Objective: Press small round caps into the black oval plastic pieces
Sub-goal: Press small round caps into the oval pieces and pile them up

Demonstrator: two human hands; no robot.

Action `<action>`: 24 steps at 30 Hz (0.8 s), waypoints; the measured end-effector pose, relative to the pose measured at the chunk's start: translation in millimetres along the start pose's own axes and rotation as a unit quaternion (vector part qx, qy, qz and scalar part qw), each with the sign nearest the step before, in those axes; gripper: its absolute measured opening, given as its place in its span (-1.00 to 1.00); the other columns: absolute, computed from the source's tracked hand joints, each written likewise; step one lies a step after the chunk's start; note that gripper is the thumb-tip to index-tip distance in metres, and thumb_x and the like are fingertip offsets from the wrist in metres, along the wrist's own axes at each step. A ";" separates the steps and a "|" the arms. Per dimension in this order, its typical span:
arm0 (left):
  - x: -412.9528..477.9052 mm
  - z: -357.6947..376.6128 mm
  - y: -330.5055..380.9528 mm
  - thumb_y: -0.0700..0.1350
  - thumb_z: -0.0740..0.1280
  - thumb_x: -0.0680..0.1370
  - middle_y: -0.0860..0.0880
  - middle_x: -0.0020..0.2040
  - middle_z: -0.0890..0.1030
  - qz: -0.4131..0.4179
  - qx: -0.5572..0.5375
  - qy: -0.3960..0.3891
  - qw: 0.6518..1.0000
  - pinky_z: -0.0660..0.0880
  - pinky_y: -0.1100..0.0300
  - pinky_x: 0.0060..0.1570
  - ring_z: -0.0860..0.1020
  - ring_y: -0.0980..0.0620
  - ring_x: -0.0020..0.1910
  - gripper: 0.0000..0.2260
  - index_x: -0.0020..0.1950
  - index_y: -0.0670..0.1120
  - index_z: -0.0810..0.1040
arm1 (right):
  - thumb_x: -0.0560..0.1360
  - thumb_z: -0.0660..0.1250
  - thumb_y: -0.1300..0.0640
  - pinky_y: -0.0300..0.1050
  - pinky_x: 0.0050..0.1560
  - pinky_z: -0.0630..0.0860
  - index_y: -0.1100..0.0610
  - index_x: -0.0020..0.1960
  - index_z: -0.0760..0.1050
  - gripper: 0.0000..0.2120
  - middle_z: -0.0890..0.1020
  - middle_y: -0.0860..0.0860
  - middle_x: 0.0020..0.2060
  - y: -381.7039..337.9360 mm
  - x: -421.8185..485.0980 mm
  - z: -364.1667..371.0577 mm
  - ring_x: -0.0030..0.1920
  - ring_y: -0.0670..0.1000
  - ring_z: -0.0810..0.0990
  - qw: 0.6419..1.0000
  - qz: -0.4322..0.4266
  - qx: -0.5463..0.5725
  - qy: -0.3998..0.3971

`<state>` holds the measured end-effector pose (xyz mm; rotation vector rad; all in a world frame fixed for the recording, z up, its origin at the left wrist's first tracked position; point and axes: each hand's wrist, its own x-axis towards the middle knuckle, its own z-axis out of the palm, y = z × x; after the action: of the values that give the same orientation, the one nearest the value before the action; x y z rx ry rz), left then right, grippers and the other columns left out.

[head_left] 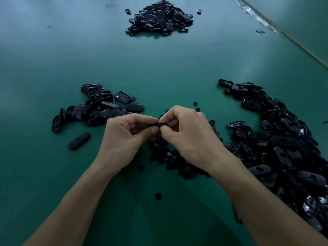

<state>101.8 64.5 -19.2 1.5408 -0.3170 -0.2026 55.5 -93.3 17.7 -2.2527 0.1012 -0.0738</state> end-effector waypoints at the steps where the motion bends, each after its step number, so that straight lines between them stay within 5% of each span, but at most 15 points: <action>1: -0.1 0.4 0.4 -0.23 0.49 0.33 0.00 -0.21 0.74 0.000 -0.003 0.002 1.000 0.60 0.33 -0.19 0.68 0.13 -0.26 -0.83 -0.10 -0.14 0.67 | 0.52 0.37 0.15 -0.46 -0.23 0.45 0.02 -0.03 0.59 -0.94 0.64 -0.15 -0.25 -0.2 0.0 -0.7 -0.22 -0.25 0.58 1.000 0.004 0.009 0.000; 10: -3.5 1.5 2.2 -0.19 0.53 0.32 -0.05 -0.25 0.73 0.034 0.022 0.025 0.999 0.62 0.27 -0.22 0.68 0.06 -0.32 -0.86 -0.15 -0.06 0.70 | 0.52 0.40 0.20 -0.52 -0.24 0.43 -0.01 -0.02 0.64 -0.87 0.65 -0.17 -0.26 -1.4 -3.8 -7.0 -0.25 -0.31 0.59 1.000 -0.004 0.028 -0.006; 14: -1.9 3.0 -3.8 -0.33 0.53 0.41 -0.02 -0.20 0.74 0.059 0.055 0.047 0.996 0.65 0.18 -0.13 0.70 0.02 -0.24 -0.79 -0.12 -0.02 0.70 | 0.55 0.36 0.21 -0.41 0.05 0.51 0.00 0.12 0.65 -0.79 0.68 -0.14 -0.06 1.3 -3.9 -11.0 -0.04 -0.23 0.62 1.000 -0.013 -0.017 -0.010; 17: -2.6 1.3 -6.1 -0.30 0.52 0.45 0.05 -0.18 0.73 0.087 0.105 0.111 0.985 0.64 0.17 -0.11 0.70 0.04 -0.22 -0.76 -0.07 0.05 0.69 | 0.59 0.32 0.17 -0.25 0.29 0.40 0.03 0.24 0.61 -0.75 0.61 -0.06 0.14 9.2 -4.2 -21.3 0.17 -0.09 0.54 0.991 -0.012 -0.113 0.065; 20: -1.3 -4.3 -2.1 -0.23 0.50 0.49 0.13 -0.13 0.71 0.141 0.190 0.176 0.956 0.62 0.23 -0.10 0.69 0.12 -0.20 -0.80 -0.01 0.07 0.68 | 0.62 0.28 0.14 -0.14 0.40 0.22 0.05 0.38 0.51 -0.66 0.47 0.08 0.38 24.4 -3.1 -42.8 0.39 0.06 0.36 0.964 0.057 -0.232 0.115; 24: 6.8 -14.9 5.2 -0.19 0.47 0.52 0.16 -0.11 0.62 0.205 0.295 0.223 0.906 0.52 0.46 -0.11 0.62 0.27 -0.19 -0.85 0.06 0.00 0.68 | 0.65 0.18 0.04 0.17 0.51 0.11 -0.04 0.53 0.30 -0.56 0.20 0.19 0.56 42.4 -4.0 -62.3 0.55 0.24 0.10 0.920 0.214 -0.323 0.047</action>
<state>112.6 76.5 -13.6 2.0121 -0.3437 0.6292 44.0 -167.6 24.1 -2.8231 0.7665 0.1045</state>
